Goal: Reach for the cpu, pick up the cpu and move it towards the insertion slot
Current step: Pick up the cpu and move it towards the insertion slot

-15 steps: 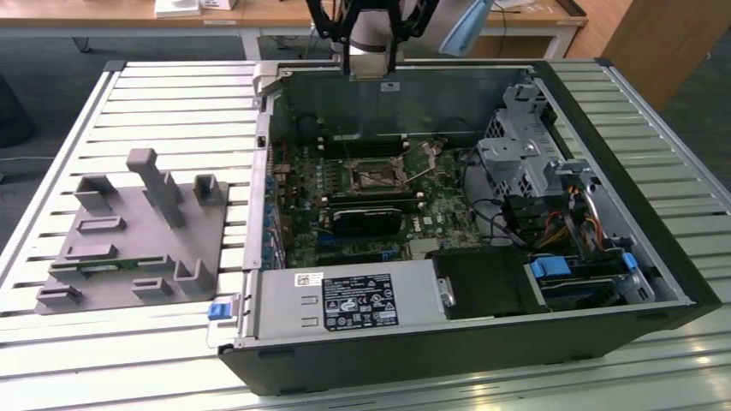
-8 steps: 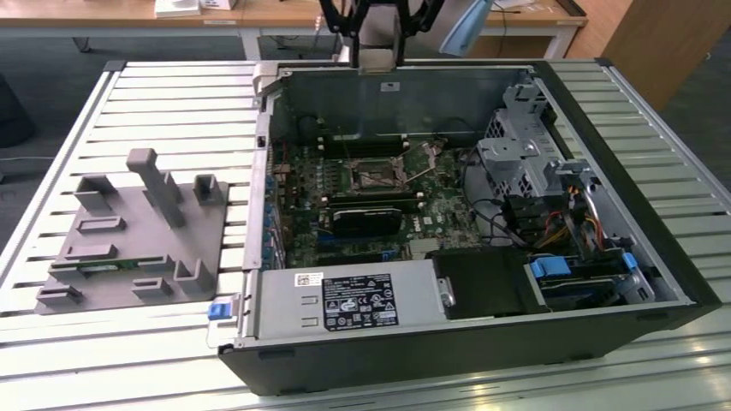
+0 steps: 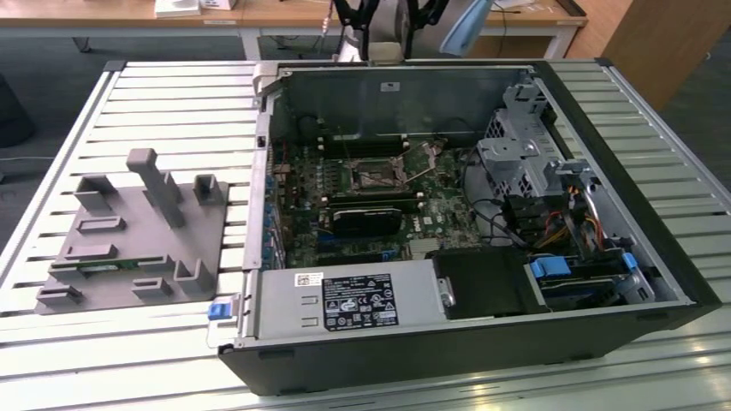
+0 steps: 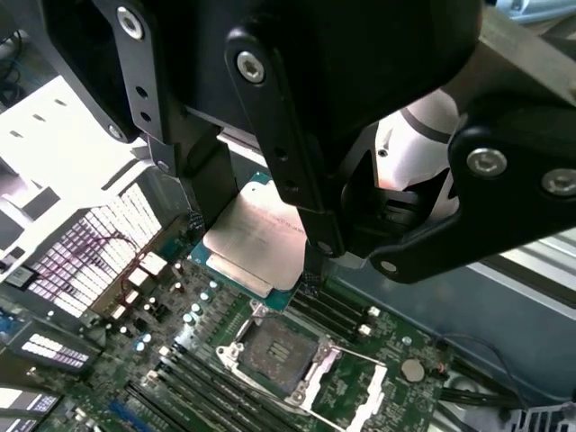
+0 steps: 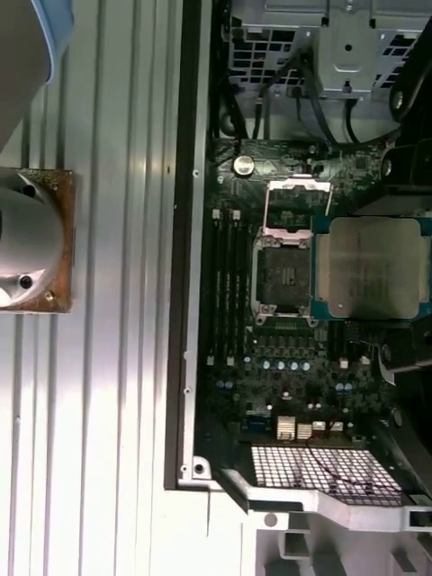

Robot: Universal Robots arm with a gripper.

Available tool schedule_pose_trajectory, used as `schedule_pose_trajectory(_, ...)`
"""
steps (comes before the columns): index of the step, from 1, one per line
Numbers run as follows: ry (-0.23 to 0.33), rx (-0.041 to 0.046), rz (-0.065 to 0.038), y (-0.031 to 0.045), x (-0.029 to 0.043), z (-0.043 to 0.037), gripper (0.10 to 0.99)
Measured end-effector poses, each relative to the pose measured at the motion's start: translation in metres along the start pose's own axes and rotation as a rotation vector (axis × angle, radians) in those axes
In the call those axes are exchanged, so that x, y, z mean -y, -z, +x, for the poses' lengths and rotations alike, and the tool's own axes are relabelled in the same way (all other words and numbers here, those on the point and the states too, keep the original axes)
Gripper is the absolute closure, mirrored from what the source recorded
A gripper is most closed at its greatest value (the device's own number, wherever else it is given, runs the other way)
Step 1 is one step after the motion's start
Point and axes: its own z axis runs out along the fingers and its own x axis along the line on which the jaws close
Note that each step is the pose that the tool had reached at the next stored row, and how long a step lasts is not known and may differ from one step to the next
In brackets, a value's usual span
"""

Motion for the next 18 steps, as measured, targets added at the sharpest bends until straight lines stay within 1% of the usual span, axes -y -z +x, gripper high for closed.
schedule_pose_trajectory(3,0.0,-0.0001,0.0,-0.0003,-0.0002,-0.0097,0.545)
schedule_pose_trajectory(6,0.0,0.0002,0.0,-0.0009,-0.0001,-0.0166,0.545)
schedule_pose_trajectory(10,0.0,0.0004,0.0,-0.0015,-0.0001,-0.0277,0.545)
schedule_pose_trajectory(12,0.0,0.0004,0.0,-0.0017,-0.0001,-0.0298,0.545)
schedule_pose_trajectory(18,0.0,0.0004,-0.001,-0.0017,-0.0001,-0.0299,0.545)
